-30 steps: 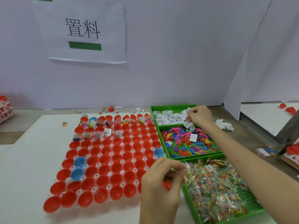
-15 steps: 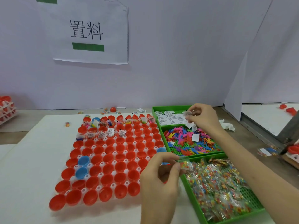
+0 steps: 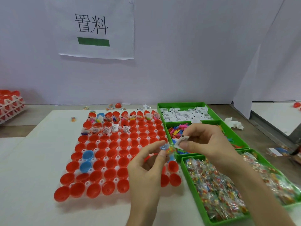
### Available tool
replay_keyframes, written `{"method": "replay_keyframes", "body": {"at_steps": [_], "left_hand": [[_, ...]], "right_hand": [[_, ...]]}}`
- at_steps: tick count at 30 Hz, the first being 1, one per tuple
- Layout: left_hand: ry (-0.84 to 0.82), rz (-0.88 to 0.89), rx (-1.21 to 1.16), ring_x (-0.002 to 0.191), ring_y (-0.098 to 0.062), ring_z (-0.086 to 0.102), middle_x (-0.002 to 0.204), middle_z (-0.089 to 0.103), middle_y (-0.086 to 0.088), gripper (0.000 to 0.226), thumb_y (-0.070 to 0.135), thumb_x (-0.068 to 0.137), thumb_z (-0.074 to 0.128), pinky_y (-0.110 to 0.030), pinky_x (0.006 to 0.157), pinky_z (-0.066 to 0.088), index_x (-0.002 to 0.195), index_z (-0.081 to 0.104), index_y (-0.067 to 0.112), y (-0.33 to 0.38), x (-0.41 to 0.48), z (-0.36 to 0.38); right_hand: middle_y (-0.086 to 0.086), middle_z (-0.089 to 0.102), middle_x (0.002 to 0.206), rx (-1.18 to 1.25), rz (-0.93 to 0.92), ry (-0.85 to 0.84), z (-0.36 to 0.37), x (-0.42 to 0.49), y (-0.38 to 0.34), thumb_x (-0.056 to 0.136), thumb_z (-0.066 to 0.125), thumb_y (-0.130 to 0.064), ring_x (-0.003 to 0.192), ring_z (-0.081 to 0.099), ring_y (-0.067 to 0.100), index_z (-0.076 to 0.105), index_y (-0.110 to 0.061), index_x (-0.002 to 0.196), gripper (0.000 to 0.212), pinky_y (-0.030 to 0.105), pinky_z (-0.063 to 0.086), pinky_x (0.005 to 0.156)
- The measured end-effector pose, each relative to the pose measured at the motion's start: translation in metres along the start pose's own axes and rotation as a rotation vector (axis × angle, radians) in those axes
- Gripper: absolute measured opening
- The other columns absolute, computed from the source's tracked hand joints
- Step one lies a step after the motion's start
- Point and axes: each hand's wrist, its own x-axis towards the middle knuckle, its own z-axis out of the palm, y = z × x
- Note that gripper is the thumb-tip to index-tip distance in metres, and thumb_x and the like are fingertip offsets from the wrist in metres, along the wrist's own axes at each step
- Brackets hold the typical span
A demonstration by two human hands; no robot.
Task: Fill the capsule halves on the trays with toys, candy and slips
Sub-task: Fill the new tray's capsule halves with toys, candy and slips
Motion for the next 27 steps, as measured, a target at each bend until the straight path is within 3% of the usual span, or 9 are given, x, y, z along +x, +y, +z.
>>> {"method": "replay_keyframes", "body": {"at_steps": [3,9,16,19,22,23,25,27], "left_hand": [[0.001,-0.002,-0.027,0.082,-0.021,0.076,0.089,0.077,-0.004,0.025,0.000,0.089,0.068,-0.021,0.072,0.059,0.089,0.079,0.022,0.000,0.000,0.000],[-0.022,-0.065,-0.141,0.096,-0.025,0.074,0.098,0.077,-0.011,0.011,0.008,0.088,0.067,-0.024,0.078,0.059,0.091,0.076,0.014,-0.001,0.000,0.001],[-0.050,-0.122,-0.236,0.096,-0.032,0.074,0.096,0.077,-0.019,0.023,0.024,0.066,0.080,-0.029,0.081,0.060,0.086,0.073,0.015,-0.002,0.001,0.001],[-0.015,-0.124,-0.223,0.090,-0.031,0.076,0.091,0.077,-0.019,0.010,0.013,0.071,0.077,-0.026,0.075,0.061,0.079,0.073,0.017,-0.004,0.001,0.000],[0.030,-0.046,-0.059,0.084,-0.027,0.076,0.084,0.077,-0.013,0.020,0.002,0.081,0.073,-0.025,0.072,0.061,0.077,0.073,0.022,-0.008,0.001,-0.003],[0.034,-0.021,-0.021,0.083,-0.025,0.077,0.083,0.078,-0.011,0.022,0.000,0.083,0.072,-0.026,0.074,0.061,0.078,0.072,0.022,-0.007,0.001,-0.002],[0.028,-0.003,-0.016,0.084,-0.025,0.077,0.084,0.078,-0.012,0.020,-0.002,0.086,0.070,-0.027,0.076,0.061,0.081,0.070,0.018,-0.006,-0.001,-0.001],[0.029,-0.016,-0.050,0.081,-0.027,0.077,0.084,0.077,-0.013,0.014,-0.001,0.087,0.069,-0.026,0.073,0.061,0.087,0.067,0.013,-0.005,-0.002,0.000]], "right_hand": [[0.007,0.076,0.086,-0.026,0.014,-0.057,0.008,-0.002,0.001,0.077,0.084,-0.014,0.080,0.074,0.023,0.069,-0.020,0.079,0.017,0.025,0.058,0.070],[0.007,0.071,0.080,-0.153,0.015,0.061,0.019,0.000,0.009,0.078,0.085,-0.021,0.074,0.066,0.027,0.064,-0.017,0.078,0.022,0.038,0.056,0.070],[-0.007,0.058,0.070,-0.157,0.009,0.073,0.025,0.001,0.015,0.072,0.083,-0.030,0.068,0.054,0.013,0.056,-0.025,0.074,0.028,0.030,0.047,0.066],[-0.011,0.056,0.070,-0.227,0.017,0.021,0.023,-0.001,0.014,0.074,0.085,-0.028,0.064,0.051,0.009,0.055,-0.027,0.080,0.031,0.026,0.048,0.061],[-0.012,0.062,0.085,-0.364,0.102,-0.068,0.006,-0.001,0.008,0.071,0.086,-0.033,0.065,0.059,0.008,0.062,-0.036,0.096,0.035,0.024,0.054,0.065],[-0.011,0.065,0.087,-0.377,0.128,-0.019,-0.004,-0.001,0.008,0.074,0.085,-0.031,0.067,0.062,0.009,0.065,-0.038,0.097,0.032,0.024,0.055,0.067],[-0.009,0.070,0.083,-0.428,0.142,0.241,-0.028,0.002,0.014,0.084,0.079,-0.021,0.071,0.065,0.007,0.071,-0.035,0.091,0.018,0.021,0.053,0.066],[-0.012,0.070,0.079,-0.623,0.172,0.474,-0.054,0.001,0.025,0.090,0.071,-0.015,0.074,0.064,0.004,0.072,-0.033,0.086,0.018,0.015,0.046,0.062]]}}
